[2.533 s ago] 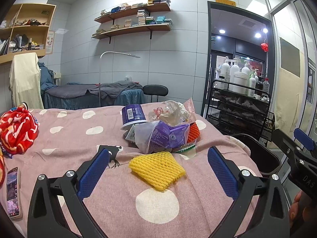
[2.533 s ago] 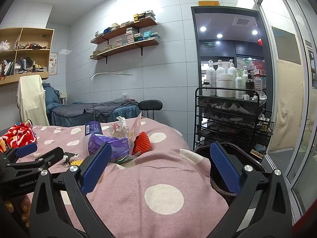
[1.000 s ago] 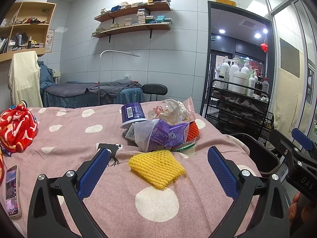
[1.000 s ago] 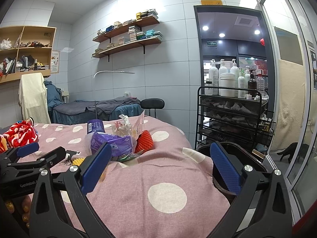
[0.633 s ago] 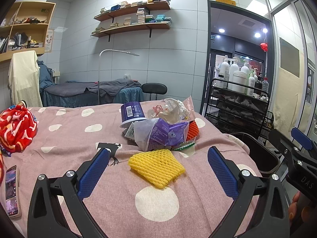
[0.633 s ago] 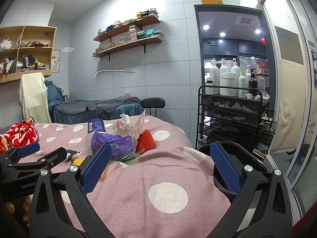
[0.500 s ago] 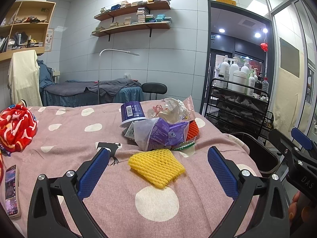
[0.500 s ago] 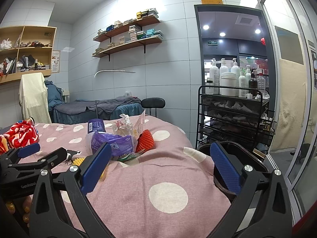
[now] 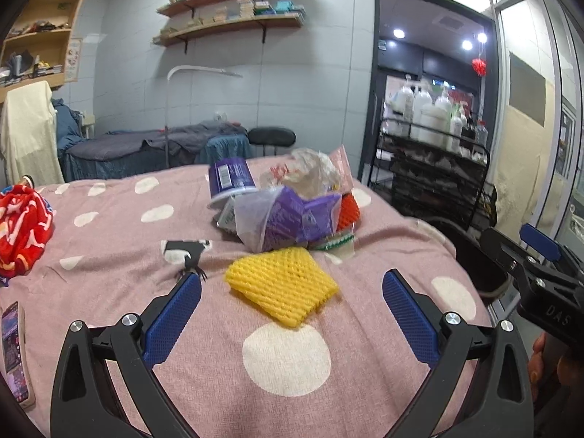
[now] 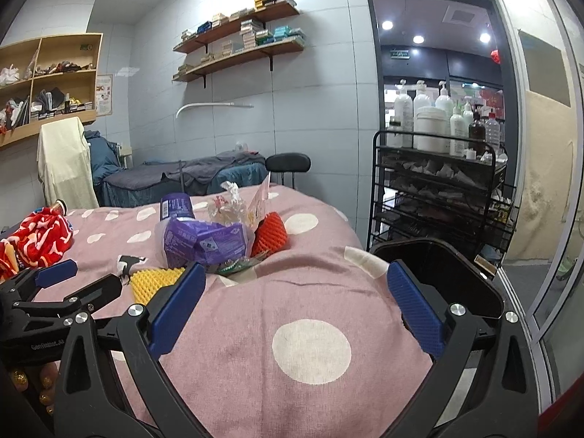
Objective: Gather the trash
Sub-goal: 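Grasp the yellow foam fruit net with the left gripper, then lift the yellow net with the left gripper while the right gripper grasps white tissue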
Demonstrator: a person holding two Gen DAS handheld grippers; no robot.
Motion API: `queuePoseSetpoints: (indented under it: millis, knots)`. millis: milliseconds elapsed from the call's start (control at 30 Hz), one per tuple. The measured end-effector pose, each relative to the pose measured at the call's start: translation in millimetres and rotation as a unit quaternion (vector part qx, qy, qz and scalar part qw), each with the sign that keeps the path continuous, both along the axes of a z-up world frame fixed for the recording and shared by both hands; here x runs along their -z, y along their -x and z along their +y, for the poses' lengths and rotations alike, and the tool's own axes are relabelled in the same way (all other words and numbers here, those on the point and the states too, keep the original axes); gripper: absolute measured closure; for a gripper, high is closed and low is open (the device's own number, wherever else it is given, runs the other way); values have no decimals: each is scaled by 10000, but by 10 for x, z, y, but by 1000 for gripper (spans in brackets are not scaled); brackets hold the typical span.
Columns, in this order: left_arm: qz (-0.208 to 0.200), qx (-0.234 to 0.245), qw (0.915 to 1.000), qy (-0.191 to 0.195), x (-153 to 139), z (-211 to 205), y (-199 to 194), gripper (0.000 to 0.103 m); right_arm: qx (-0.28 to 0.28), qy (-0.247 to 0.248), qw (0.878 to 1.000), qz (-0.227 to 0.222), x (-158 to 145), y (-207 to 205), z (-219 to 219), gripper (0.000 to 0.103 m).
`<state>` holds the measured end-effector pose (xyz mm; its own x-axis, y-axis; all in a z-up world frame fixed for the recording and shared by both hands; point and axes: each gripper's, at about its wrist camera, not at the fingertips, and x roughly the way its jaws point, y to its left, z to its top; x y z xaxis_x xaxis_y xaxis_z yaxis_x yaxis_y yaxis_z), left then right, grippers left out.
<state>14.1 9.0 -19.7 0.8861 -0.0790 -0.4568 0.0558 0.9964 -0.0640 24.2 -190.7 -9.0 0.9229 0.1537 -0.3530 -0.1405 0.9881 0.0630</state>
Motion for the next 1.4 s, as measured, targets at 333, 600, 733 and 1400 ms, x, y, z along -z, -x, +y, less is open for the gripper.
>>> queuePoseSetpoints:
  millis: [333, 600, 733, 1400]
  knots:
    - [836, 364, 9958, 67, 149, 148, -414, 5, -565, 87, 9937, 962, 111, -388, 54, 4]
    - [1386, 590, 9886, -58, 239, 181, -863, 10, -716, 71, 9902, 1195, 124, -564, 66, 4]
    - [1615, 670, 9846, -67, 318, 171, -1005, 23, -761, 111, 9891, 1258, 137, -610, 98, 4]
    - [1347, 442, 9877, 653, 254, 392, -876, 91, -1381, 547, 9789, 1406, -5, -1199, 500, 4]
